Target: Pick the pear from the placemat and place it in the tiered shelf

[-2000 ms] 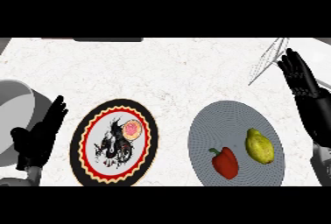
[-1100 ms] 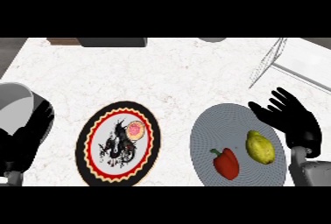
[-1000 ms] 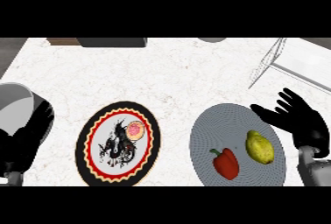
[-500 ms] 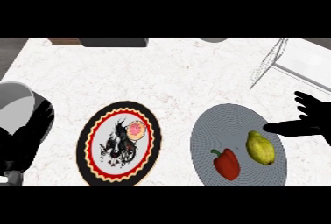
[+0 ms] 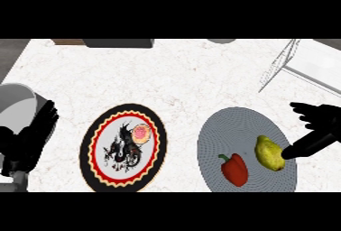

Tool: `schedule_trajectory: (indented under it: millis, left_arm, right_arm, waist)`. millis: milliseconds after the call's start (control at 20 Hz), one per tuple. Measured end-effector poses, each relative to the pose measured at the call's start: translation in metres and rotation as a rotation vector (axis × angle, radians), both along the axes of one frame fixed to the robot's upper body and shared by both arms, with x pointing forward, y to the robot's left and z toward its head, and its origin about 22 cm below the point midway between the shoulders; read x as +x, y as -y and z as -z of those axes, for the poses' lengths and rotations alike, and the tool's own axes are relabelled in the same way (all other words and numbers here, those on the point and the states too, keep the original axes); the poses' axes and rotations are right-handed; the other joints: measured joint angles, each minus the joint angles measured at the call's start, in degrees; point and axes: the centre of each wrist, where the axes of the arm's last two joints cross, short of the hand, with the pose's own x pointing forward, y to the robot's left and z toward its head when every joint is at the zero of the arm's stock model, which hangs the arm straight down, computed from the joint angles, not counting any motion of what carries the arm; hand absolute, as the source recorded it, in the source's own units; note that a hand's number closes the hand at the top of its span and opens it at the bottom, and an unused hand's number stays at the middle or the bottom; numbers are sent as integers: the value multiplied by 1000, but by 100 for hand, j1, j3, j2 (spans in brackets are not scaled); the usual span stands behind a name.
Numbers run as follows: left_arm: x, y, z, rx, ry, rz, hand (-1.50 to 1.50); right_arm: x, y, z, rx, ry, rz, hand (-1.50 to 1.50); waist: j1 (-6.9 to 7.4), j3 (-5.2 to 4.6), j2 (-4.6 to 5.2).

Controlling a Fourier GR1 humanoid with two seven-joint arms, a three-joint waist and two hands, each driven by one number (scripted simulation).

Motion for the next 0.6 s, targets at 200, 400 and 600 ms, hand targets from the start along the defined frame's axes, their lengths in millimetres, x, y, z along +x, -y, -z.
schedule_trajectory:
  millis: [200, 400, 600]
  left_arm:
    - [-3, -3, -1, -6, -8, 5, 0]
    - [-4, 1, -3, -4, -5, 1, 0]
    - [-7, -2, -5, -2, -6, -4, 0]
  right_arm:
    - [6, 2, 9, -12, -53, -51, -150]
    - [10, 1, 27, -22, -93, -80, -150]
    - [9, 2, 44, -31, -118, -89, -150]
  waist:
    - [-3, 1, -9]
    - [-22, 3, -14]
    - [-40, 3, -19]
